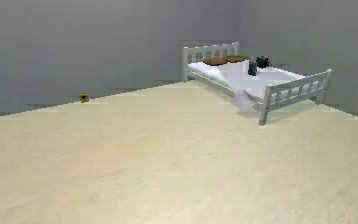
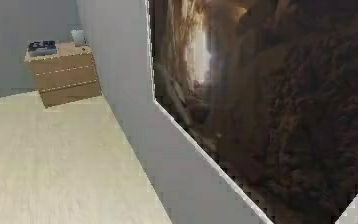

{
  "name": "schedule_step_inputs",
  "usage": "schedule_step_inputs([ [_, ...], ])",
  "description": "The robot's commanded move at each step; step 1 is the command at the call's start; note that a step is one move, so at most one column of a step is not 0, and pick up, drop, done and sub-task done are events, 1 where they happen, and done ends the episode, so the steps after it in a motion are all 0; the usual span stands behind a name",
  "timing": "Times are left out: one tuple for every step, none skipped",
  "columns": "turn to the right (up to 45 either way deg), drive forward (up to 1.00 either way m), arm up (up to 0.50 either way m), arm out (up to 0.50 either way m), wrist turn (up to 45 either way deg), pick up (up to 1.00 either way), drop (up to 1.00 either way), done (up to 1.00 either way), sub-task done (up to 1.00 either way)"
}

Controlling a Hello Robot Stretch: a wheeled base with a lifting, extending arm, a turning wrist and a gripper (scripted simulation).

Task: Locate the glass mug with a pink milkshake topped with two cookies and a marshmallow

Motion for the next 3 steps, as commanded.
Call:
schedule_step_inputs([
  [-45.0, 0.00, 0.00, 0.00, 0.0, 0.00, 0.00, 0.00, 0.00],
  [-30.0, 0.00, 0.00, 0.00, 0.0, 0.00, 0.00, 0.00, 0.00],
  [0.0, 1.00, 0.00, 0.00, 0.0, 0.00, 0.00, 0.00, 0.00],
])
